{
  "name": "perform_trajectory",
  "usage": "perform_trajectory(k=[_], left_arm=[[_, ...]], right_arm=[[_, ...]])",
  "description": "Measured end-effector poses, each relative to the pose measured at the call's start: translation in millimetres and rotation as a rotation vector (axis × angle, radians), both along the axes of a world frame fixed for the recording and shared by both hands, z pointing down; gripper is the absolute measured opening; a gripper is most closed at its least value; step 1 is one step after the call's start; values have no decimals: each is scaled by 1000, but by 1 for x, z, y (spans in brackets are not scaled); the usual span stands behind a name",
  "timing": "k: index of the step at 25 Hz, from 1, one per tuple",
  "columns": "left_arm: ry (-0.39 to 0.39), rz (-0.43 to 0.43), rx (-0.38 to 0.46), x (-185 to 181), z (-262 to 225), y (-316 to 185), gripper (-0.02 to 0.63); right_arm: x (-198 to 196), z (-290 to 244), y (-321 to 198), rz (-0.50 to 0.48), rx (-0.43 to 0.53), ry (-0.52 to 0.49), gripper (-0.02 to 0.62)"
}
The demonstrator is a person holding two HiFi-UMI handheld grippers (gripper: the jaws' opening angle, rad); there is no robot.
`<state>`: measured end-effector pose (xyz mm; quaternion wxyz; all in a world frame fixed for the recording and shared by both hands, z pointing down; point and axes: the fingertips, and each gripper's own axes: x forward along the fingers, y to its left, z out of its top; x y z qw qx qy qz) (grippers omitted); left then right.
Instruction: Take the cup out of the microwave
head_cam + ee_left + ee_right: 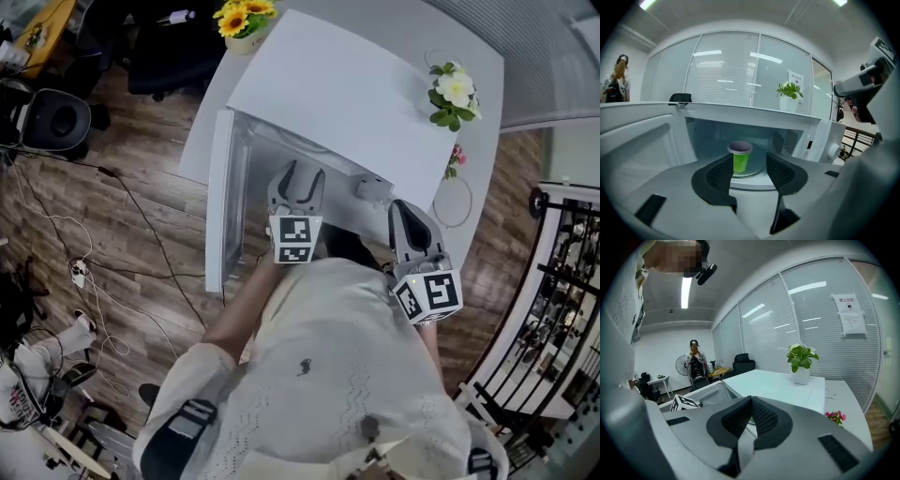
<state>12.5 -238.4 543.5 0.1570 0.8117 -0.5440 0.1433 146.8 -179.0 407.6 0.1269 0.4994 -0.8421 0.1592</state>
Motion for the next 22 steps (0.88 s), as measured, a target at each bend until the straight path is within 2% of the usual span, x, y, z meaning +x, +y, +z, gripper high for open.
perform_trajectory(k=[6,13,22], left_arm=[[-43,4,-39,1,28,-13,261],[-82,-7,-38,8,52,-44,285],[-94,-30,-80,9,75,-70,310]], right_arm=[[10,3,-3,12,-6,5,9],[20,8,-10,26,-15,-3,9],[26,14,-20,20,-34,0,9]])
